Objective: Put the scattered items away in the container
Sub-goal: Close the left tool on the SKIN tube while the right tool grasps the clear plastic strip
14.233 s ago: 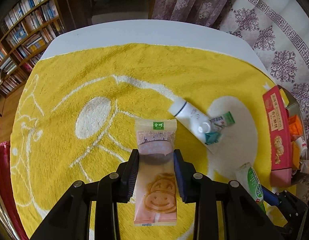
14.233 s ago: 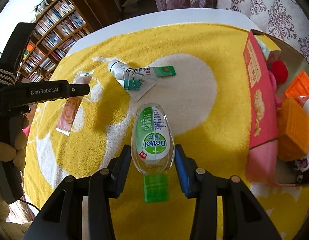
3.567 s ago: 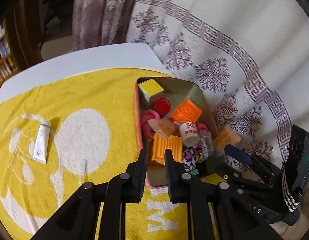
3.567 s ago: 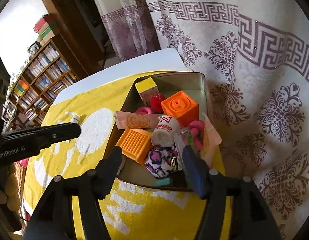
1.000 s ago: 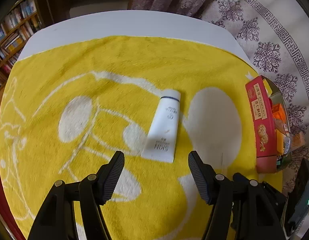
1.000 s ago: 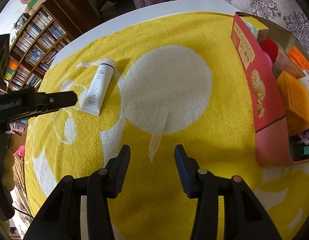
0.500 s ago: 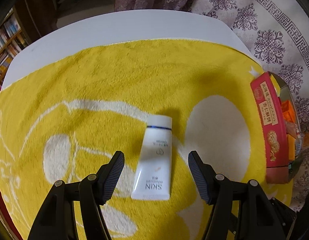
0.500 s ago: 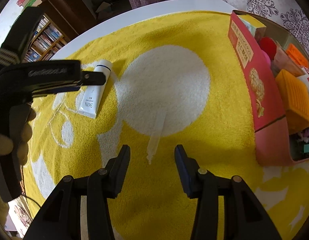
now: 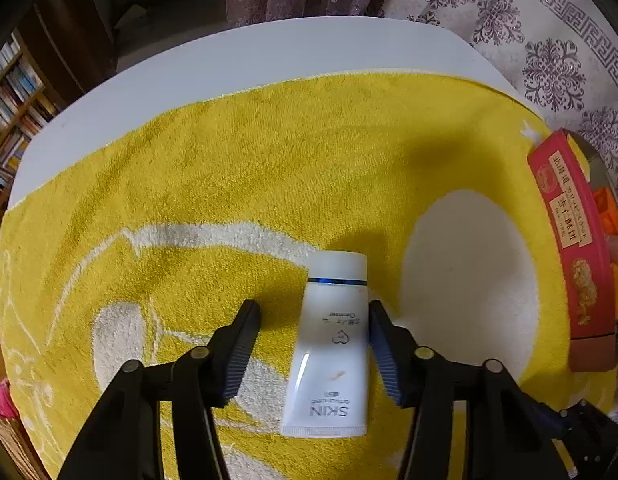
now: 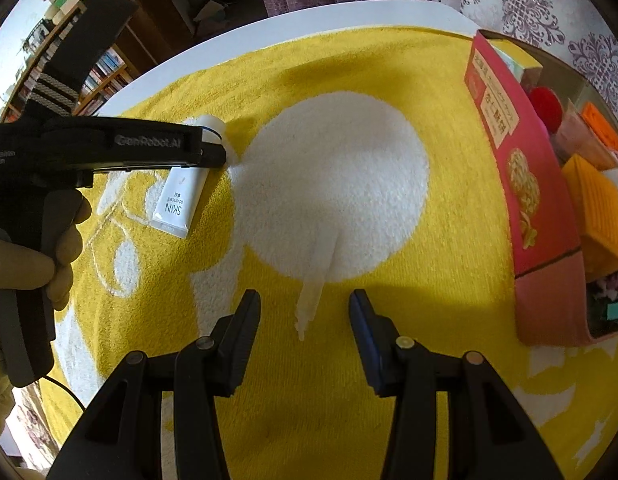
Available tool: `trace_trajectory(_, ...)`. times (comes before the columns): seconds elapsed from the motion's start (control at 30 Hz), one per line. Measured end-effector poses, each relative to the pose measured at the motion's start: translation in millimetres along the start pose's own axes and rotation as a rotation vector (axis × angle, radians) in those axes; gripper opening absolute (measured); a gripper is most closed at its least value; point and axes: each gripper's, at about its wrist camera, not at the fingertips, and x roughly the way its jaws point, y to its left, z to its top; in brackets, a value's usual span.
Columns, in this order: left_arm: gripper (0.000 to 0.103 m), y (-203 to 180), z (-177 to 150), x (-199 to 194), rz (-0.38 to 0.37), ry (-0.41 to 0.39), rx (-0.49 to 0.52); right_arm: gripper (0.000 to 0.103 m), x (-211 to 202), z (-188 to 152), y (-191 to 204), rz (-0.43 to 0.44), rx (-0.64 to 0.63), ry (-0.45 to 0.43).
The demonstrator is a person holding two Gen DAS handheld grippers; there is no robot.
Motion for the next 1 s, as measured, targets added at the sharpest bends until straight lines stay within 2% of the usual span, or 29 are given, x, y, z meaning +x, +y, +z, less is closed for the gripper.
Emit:
trace_trajectory(0.07,0.036,-1,-1,-2,0.005,-0.015,0.011,0.050,1,0,3,-0.016,-0.020,-0.003)
trace_trajectory(0.13,0.036,1,-3,-3,-0.008,-0.017,0.000,0.048,3,1,8,-0.043,-0.049,-0.007)
trace_trajectory(0.23,0.036,3,-6,-6,-0.021,-0.017,-0.016,0.035,6,0,14,-0.103,-0.100,-0.011)
trace_trajectory(0.4,0.036,9,-15,-15,-0.051,-0.023,-0.051,0.013,4,1,7,-0.115,-0.092,-0.017)
trace_trajectory(0.53,0.036,15,-20,-26,-0.064,-0.034,-0.079,0.011,3,1,1,-0.086,-0.064,-0.016)
trace_trajectory(0.73,0.035,24,-28,-46,-0.060,-0.063,-0.111,0.011,-14,-1,-9,0.015,-0.004,-0.037)
trace_trajectory(0.77,0.033,24,-28,-49,-0.060,-0.069,-0.117,0.011,-17,-1,-8,0.030,0.002,-0.042)
trace_trajectory(0.8,0.011,24,-30,-52,-0.059,-0.073,-0.119,0.011,-20,-1,-9,0.043,0.008,-0.047)
trace_trajectory(0.87,0.009,24,-35,-57,-0.077,-0.072,-0.128,0.011,-26,-1,-10,0.057,0.014,-0.058)
trace_trajectory(1.0,0.009,23,-45,-67,-0.066,-0.080,-0.134,0.011,-37,0,-11,0.071,0.006,-0.078)
